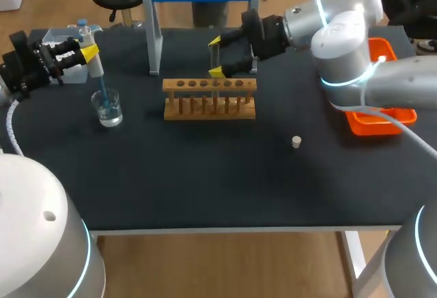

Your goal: Invert the test tube, pick up the pipette, mount the tip to pipette, aspirate from beaker and dispense into the tube, eject the tip, return the pipette, and cap with the stopper.

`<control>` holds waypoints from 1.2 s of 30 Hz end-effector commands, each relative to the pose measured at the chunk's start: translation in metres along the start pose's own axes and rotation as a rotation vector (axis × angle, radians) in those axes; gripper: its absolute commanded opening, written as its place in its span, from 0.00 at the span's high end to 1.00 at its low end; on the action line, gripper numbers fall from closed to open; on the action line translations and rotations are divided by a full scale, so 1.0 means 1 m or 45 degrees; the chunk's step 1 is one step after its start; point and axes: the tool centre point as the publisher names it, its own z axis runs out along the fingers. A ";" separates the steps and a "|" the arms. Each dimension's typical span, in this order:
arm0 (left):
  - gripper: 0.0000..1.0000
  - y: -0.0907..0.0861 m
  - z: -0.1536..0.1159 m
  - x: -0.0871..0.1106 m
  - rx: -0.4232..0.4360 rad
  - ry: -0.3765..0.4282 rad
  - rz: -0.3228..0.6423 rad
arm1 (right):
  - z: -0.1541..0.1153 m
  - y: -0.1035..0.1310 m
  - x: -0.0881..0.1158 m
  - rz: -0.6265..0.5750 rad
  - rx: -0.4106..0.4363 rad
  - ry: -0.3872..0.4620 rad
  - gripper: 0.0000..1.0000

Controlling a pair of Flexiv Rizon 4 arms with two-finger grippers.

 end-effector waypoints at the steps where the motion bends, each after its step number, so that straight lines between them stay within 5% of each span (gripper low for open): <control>1: 1.00 -0.001 -0.001 0.000 0.000 0.003 -0.001 | 0.008 0.001 0.001 0.003 0.010 -0.011 0.00; 36: 1.00 -0.001 -0.001 0.000 0.000 0.003 -0.001 | 0.022 -0.016 -0.001 -0.024 0.085 -0.043 0.00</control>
